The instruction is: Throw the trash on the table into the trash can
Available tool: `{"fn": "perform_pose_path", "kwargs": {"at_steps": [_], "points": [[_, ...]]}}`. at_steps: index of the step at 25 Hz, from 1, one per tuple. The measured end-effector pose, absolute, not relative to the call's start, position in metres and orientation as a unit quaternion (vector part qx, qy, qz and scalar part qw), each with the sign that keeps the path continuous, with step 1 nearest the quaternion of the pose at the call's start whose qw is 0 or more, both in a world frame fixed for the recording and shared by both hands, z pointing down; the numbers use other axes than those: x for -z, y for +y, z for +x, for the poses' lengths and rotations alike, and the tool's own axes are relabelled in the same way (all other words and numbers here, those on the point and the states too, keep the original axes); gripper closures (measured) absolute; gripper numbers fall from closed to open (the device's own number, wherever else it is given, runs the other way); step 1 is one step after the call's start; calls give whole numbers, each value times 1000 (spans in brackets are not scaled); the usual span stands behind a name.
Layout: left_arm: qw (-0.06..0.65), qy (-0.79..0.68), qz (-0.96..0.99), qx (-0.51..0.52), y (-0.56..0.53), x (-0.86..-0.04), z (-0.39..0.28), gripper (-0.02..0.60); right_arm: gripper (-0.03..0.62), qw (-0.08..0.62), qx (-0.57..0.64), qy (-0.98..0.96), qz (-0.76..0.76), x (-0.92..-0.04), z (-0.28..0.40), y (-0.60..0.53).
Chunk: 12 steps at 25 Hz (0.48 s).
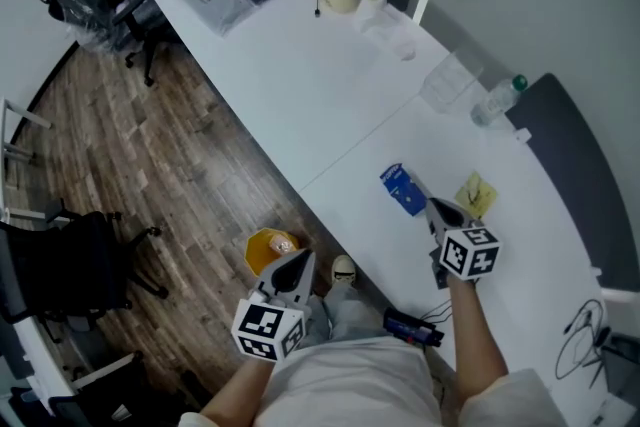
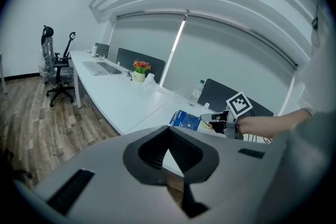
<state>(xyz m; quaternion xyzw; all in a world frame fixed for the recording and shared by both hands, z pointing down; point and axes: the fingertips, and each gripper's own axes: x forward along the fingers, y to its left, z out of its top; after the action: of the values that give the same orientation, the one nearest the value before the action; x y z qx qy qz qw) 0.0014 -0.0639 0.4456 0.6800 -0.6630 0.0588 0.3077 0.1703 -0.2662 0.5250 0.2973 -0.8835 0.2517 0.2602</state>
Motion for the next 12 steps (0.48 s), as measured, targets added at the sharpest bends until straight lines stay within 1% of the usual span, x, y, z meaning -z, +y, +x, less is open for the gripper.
{"fn": "perform_pose_path", "kwargs": {"at_steps": [12], "points": [[297, -680, 668, -41, -41, -436, -16, 581, 560, 261, -228, -900, 266, -497, 145, -244]]}}
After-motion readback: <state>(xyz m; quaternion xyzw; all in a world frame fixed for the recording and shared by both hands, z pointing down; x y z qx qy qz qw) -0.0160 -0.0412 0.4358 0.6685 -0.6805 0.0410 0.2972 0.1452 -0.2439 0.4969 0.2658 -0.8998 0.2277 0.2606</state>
